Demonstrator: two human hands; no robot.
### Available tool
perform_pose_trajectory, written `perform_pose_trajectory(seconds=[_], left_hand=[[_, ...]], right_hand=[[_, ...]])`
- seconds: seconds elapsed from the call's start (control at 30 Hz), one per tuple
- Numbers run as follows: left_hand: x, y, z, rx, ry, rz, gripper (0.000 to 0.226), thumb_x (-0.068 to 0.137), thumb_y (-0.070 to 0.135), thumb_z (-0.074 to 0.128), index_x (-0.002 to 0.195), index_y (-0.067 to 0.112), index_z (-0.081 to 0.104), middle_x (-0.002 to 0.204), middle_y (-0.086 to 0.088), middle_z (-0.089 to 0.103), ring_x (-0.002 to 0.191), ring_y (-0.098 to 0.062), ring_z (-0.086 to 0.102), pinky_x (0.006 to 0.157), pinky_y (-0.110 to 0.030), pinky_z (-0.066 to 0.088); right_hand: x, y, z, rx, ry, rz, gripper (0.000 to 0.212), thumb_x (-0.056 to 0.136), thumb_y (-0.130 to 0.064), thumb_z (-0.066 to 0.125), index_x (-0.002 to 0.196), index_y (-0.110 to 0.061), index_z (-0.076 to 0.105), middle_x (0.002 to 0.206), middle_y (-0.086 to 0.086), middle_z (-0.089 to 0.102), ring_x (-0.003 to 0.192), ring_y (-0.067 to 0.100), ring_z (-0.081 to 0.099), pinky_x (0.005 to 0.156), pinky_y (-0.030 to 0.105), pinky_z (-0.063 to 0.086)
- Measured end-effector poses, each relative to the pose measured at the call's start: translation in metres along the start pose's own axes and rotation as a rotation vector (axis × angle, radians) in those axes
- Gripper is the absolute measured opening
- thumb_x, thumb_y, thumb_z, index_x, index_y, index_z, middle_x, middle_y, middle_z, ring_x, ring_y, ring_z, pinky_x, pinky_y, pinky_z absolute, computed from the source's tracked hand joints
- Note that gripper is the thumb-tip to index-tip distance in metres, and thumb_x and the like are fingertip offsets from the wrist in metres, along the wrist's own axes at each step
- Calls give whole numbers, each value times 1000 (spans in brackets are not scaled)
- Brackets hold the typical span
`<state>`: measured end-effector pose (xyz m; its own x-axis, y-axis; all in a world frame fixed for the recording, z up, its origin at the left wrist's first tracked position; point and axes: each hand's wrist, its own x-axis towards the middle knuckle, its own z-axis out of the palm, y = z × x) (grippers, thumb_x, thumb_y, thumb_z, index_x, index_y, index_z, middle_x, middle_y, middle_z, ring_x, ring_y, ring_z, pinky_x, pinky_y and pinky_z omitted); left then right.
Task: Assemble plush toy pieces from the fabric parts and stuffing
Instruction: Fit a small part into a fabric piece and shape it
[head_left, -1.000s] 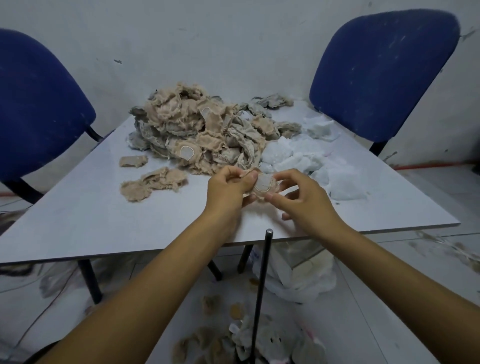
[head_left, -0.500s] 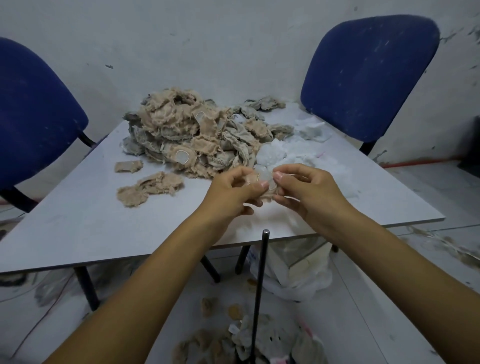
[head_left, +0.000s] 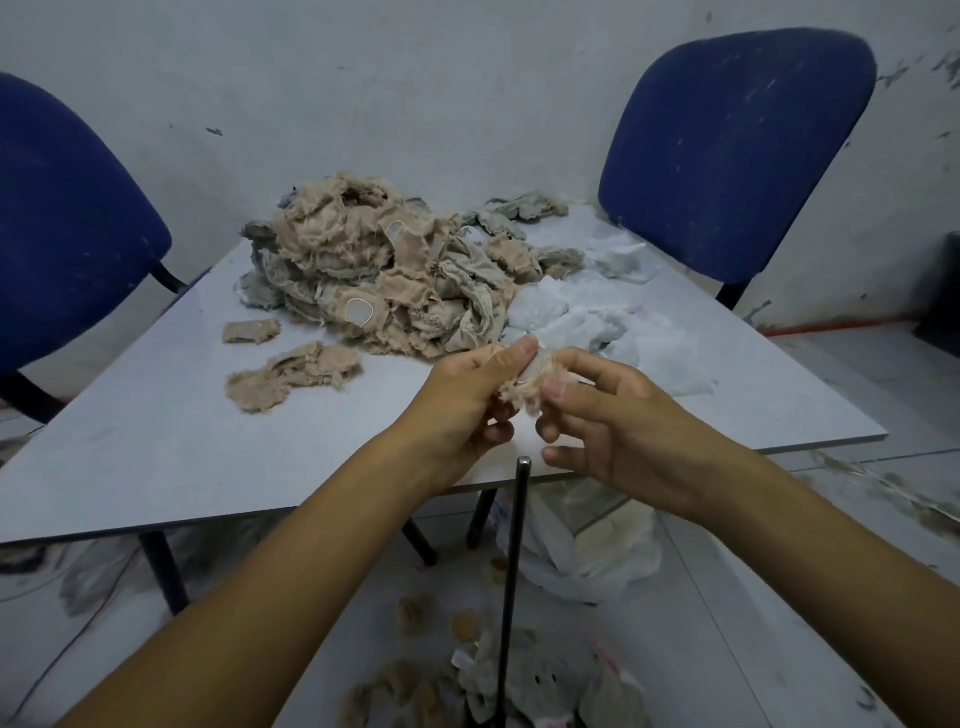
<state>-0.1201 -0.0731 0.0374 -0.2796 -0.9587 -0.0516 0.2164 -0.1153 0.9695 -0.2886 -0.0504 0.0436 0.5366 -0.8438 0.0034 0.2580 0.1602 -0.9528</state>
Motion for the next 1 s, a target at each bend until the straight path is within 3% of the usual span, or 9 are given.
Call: perform_pose_trajectory(seconds=[0.17,0.33,0.47,0.57,0.67,0.73,0.8,0.9,1.0], left_hand=[[7,-9,7,-15,108,-14,49,71,54,70,96,12,67,67,3,55,57,-9,42,45,-19,31],[10,-14,9,98,188,9,35,85,48,67,86,13,65,65,5,56,65,-11,47,56,-23,40],[7,-9,11,-136,92,-8,30,73,41,69,81,14,61,74,1,59,71,-11,52,64,-27,40],[5,-6,7,-207,4,43,9,76,20,62,74,13,56,72,-1,58,72,-12,54,67,-29,40],[3,-8,3,163,88,215,14,91,4,61,79,6,54,74,-7,61,69,-13,61,61,-28,49],[2,-12,-1,500,167,379,19,93,12,65,79,7,53,70,-9,61,65,-12,64,57,-31,52],[-1,-18,-1,660,213,497,25,94,19,65,76,11,51,63,-7,60,56,-10,62,54,-29,51],[-2,-26,-1,772,252,556,32,95,20,65,71,10,46,60,-10,57,51,-7,57,50,-15,42],[-1,-20,-2,462,166,363,27,94,14,64,74,13,46,77,-23,58,71,-23,65,58,-24,51]], right_hand=[[9,12,0,21,103,-77,24,80,-19,75,104,-20,71,88,2,61,65,11,54,63,28,53],[16,21,2,-36,204,-157,21,74,-32,79,88,-19,72,76,-3,62,60,9,50,57,23,49],[19,20,0,-86,277,-198,19,77,-34,74,82,-16,71,73,-1,60,61,10,49,57,24,49],[21,22,-3,-200,392,-193,23,81,-31,74,83,-9,69,76,10,54,62,11,50,58,24,50],[23,26,-5,-310,501,-207,23,87,-21,72,83,-1,62,74,11,56,66,10,59,61,23,54],[23,27,-3,-363,564,-251,26,87,-16,71,79,2,55,73,18,57,70,12,64,63,24,57],[23,29,-1,-389,609,-291,28,88,-12,69,74,1,49,77,25,58,72,15,67,63,25,59],[24,35,-1,-430,655,-326,36,88,-9,69,65,-9,40,67,18,51,64,20,61,58,27,57],[24,37,-1,-520,609,-390,37,91,-10,67,68,-18,39,65,1,47,62,24,59,55,28,56]])
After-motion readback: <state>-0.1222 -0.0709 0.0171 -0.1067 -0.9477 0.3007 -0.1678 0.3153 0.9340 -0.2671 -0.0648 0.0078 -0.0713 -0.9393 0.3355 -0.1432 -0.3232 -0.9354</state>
